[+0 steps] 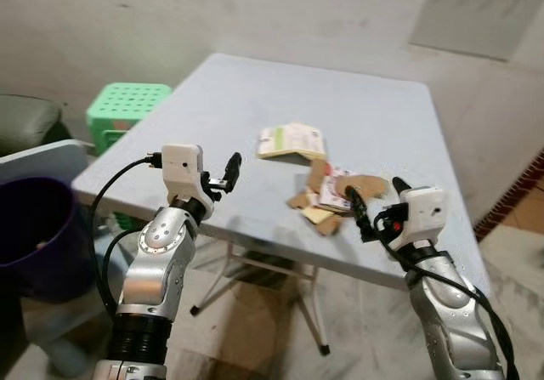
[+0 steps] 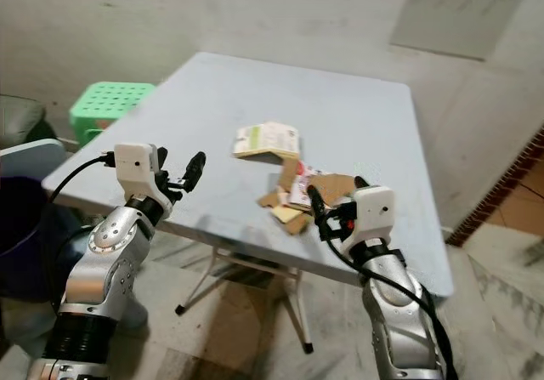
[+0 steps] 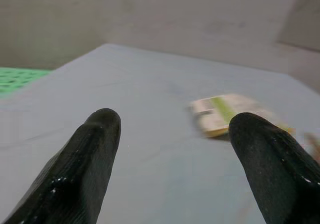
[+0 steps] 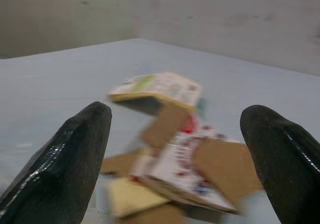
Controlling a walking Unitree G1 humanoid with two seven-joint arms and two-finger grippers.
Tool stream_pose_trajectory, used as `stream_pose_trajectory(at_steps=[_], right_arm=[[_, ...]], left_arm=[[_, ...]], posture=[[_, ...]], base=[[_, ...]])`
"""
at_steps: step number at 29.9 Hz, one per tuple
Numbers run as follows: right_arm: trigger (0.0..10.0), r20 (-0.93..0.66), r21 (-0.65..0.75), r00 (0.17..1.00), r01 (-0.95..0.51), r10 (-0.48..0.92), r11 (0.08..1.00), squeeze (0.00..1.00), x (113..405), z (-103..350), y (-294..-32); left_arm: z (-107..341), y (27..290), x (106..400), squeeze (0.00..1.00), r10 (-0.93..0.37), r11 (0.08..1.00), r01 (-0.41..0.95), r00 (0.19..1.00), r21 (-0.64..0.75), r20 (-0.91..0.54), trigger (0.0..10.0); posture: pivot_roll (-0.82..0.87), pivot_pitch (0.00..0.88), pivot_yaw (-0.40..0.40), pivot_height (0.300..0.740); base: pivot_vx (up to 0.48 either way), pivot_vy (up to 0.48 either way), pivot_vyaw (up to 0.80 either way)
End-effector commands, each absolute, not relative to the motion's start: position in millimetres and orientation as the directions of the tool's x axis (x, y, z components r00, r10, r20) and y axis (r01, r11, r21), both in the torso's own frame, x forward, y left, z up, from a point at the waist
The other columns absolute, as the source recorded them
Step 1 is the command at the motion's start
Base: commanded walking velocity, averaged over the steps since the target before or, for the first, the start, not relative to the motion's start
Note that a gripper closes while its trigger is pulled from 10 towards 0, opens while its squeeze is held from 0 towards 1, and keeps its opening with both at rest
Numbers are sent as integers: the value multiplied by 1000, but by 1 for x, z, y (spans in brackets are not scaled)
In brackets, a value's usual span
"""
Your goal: Picking trash to rubbish bin
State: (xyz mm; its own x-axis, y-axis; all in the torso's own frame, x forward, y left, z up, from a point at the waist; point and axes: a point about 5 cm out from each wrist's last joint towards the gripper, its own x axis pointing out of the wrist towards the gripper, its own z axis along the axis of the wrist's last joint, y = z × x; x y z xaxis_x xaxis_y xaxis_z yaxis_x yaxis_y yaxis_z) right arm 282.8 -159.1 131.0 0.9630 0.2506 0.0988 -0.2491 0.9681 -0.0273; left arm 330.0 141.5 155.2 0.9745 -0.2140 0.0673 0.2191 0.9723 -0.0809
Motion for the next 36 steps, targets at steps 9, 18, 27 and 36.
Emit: stream_pose_trajectory(at_steps=[9, 18, 27, 36], right_arm=[[10000, 78, -159, 981, -166, 180, 973, 0, 293, 136, -184], [10000, 54, -245, 980, -172, 190, 954, 0, 307, 133, -180], [10000, 59, -250, 977, -183, 204, 951, 0, 319, 134, -171], [10000, 140, -227, 936, -286, 321, 931, 0, 319, 145, -157]], left_arm=[[157, 115, 327, 0, -343, 937, 346, 937, -42, 67, 10000], [159, 92, 319, 0, -464, 884, 466, 883, -16, 77, 10000], [157, 88, 313, 0, -500, 864, 503, 863, -21, 72, 10000], [157, 93, 314, 0, -494, 865, 498, 867, -62, 72, 10000]], posture=[[-47, 124, -62, 740], [-48, 126, -61, 740], [-34, 134, -66, 740], [-29, 130, -71, 740]], base=[[0, 0, 0], [0, 0, 0], [0, 0, 0], [0, 0, 0]])
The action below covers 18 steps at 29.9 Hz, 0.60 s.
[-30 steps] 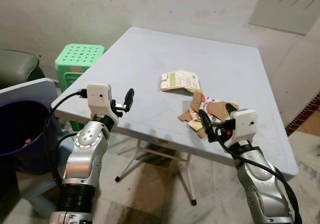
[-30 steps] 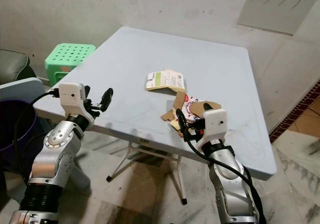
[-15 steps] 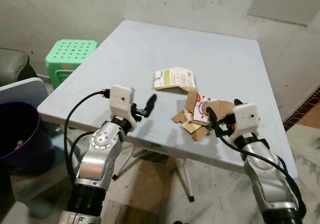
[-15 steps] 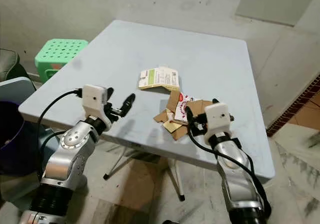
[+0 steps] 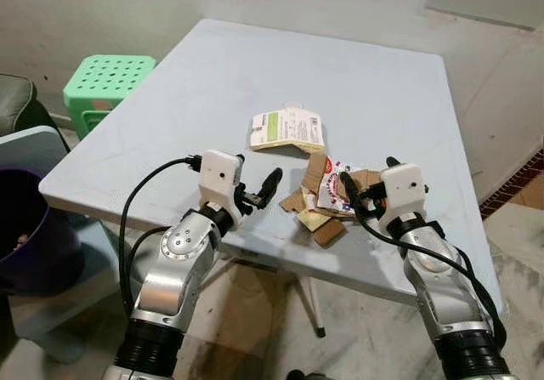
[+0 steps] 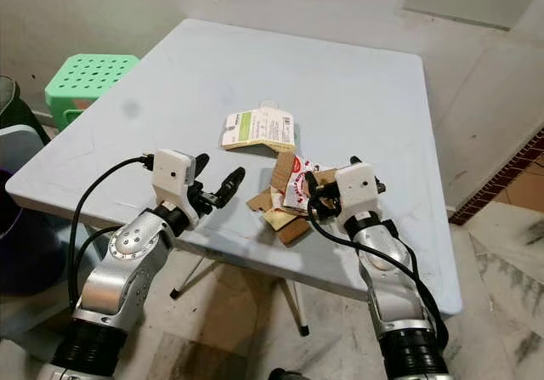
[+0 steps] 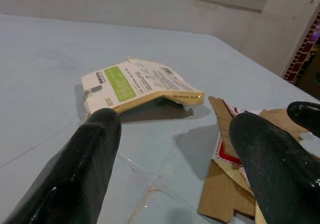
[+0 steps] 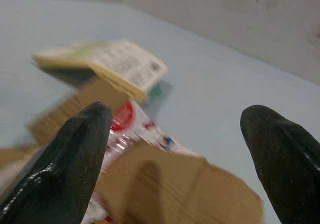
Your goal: Picking trash to rubbish bin
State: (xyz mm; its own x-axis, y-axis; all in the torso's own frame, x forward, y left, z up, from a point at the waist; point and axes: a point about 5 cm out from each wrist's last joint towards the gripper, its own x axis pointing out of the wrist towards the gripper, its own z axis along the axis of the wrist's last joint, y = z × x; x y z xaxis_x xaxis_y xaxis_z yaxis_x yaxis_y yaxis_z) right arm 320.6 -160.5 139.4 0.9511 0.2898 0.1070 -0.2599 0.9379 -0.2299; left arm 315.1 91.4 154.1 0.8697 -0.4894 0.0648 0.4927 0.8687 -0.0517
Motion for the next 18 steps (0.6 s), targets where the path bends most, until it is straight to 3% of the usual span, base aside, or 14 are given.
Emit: stream_pose_trajectory(at_steps=[1, 8, 18], right_arm=[[10000, 153, -202, 926, -312, 345, 928, 0, 318, 146, -156], [10000, 255, -52, 865, -433, 431, 900, 0, 300, 156, -147], [10000, 274, -13, 880, -400, 388, 916, 0, 283, 159, -154]], left_arm=[[157, 93, 315, 0, -496, 864, 500, 866, -65, 73, 10000], [153, 83, 327, 0, -546, 833, 549, 836, -70, 52, 10000], [154, 73, 347, 0, -628, 776, 628, 778, -59, 20, 10000]], posture=[[-30, 129, -70, 740], [-54, 131, -62, 740], [-109, 176, -45, 740]], base=[[0, 0, 0], [0, 0, 0], [0, 0, 0]])
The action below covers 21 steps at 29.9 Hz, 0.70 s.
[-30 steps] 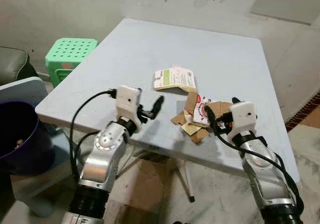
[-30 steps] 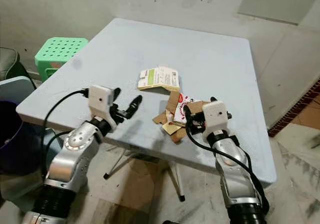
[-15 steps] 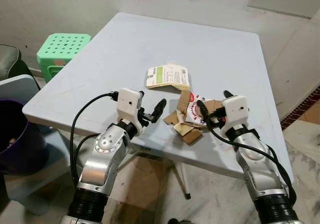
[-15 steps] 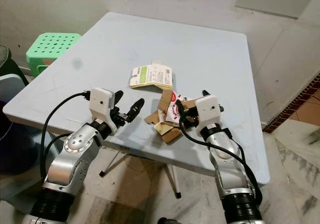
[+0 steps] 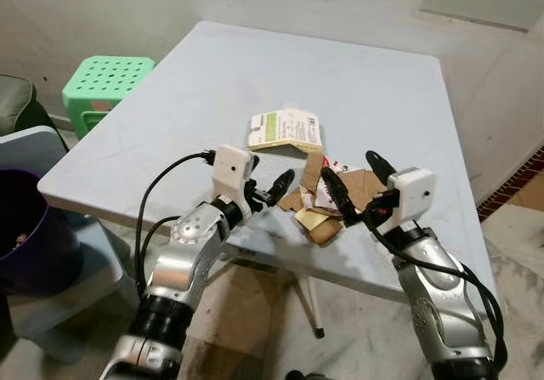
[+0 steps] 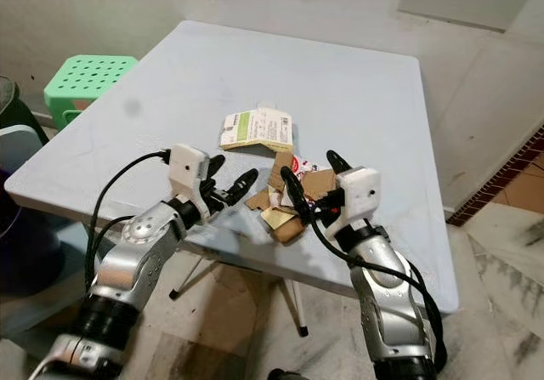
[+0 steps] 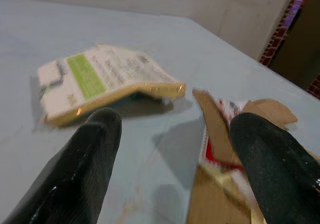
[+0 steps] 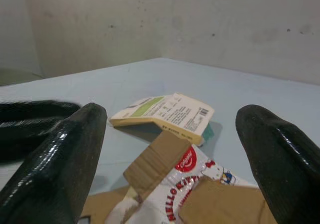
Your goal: Picking trash to rubbish bin
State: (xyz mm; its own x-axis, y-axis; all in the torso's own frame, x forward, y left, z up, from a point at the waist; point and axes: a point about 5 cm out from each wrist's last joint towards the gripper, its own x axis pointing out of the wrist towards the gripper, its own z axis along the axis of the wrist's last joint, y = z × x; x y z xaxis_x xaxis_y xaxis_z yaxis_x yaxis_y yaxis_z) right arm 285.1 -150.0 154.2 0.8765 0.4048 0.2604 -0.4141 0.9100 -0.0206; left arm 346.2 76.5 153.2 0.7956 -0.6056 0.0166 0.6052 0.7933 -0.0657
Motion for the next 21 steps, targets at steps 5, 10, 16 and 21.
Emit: stream_pose_trajectory(at_steps=[5, 10, 16, 21], right_arm=[[10000, 283, 5, 884, -389, 372, 921, 0, 270, 163, -157], [10000, 293, 17, 881, -393, 371, 919, 0, 258, 168, -156], [10000, 286, 42, 887, -390, 363, 920, 0, 237, 174, -156], [10000, 267, 50, 898, -376, 351, 925, 0, 231, 174, -156]], left_arm=[[157, 70, 358, 0, -681, 730, 679, 732, -81, 2, 10000], [162, 67, 362, 0, -722, 689, 720, 692, -77, 9, 10000], [167, 60, 368, 0, -763, 645, 761, 646, -71, 1, 10000], [168, 56, 370, 0, -779, 626, 777, 627, -70, -1, 10000]], posture=[[-151, 216, -32, 740], [-185, 247, -17, 740], [-224, 291, -6, 740], [-240, 311, -2, 740]], base=[[0, 0, 0], [0, 0, 0], [0, 0, 0], [0, 0, 0]])
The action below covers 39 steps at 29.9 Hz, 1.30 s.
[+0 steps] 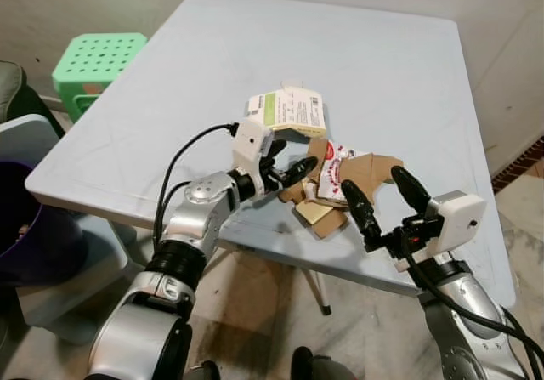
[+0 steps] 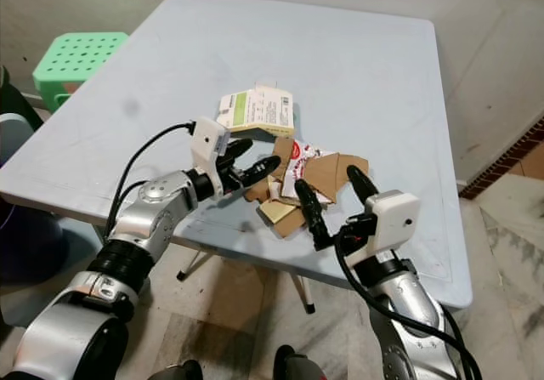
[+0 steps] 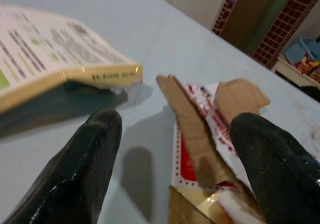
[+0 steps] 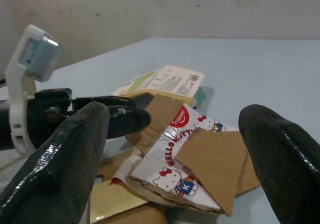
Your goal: Picking trash to rubbish bin
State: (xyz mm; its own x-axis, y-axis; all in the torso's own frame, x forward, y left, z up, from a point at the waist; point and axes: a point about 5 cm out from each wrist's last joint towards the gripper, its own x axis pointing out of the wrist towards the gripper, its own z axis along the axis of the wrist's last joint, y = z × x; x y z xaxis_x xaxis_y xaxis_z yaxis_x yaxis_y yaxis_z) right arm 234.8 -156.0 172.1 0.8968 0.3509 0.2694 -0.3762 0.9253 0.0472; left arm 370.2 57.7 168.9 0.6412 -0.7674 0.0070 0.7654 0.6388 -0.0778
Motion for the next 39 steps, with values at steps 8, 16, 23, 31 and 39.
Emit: stream_pose_trajectory(at_steps=[8, 16, 23, 31, 39], right_arm=[[10000, 247, 53, 911, -354, 331, 934, 0, 225, 175, -157], [10000, 231, 70, 902, -390, 366, 918, 0, 217, 176, -153], [10000, 210, 106, 848, -515, 487, 851, 0, 203, 173, -142], [10000, 196, 108, 842, -528, 502, 843, 0, 202, 173, -142], [10000, 192, 106, 846, -522, 498, 846, 0, 203, 172, -142]], left_arm=[[171, 50, 368, 0, -824, 563, 823, 566, -74, 28, 3686], [176, 49, 369, 0, -837, 537, 839, 543, -86, 64, 0], [180, 50, 371, 0, -828, 550, 832, 555, -77, 77, 0], [181, 50, 372, 0, -834, 539, 838, 545, -87, 88, 0], [186, 50, 373, 0, -832, 537, 839, 544, -89, 109, 0]], posture=[[-254, 331, 7, 740], [-255, 336, 8, 740], [-254, 335, 7, 740], [-254, 334, 8, 740], [-250, 324, 9, 740]], base=[[0, 0, 0], [0, 0, 0], [0, 0, 0], [0, 0, 0], [0, 0, 0]])
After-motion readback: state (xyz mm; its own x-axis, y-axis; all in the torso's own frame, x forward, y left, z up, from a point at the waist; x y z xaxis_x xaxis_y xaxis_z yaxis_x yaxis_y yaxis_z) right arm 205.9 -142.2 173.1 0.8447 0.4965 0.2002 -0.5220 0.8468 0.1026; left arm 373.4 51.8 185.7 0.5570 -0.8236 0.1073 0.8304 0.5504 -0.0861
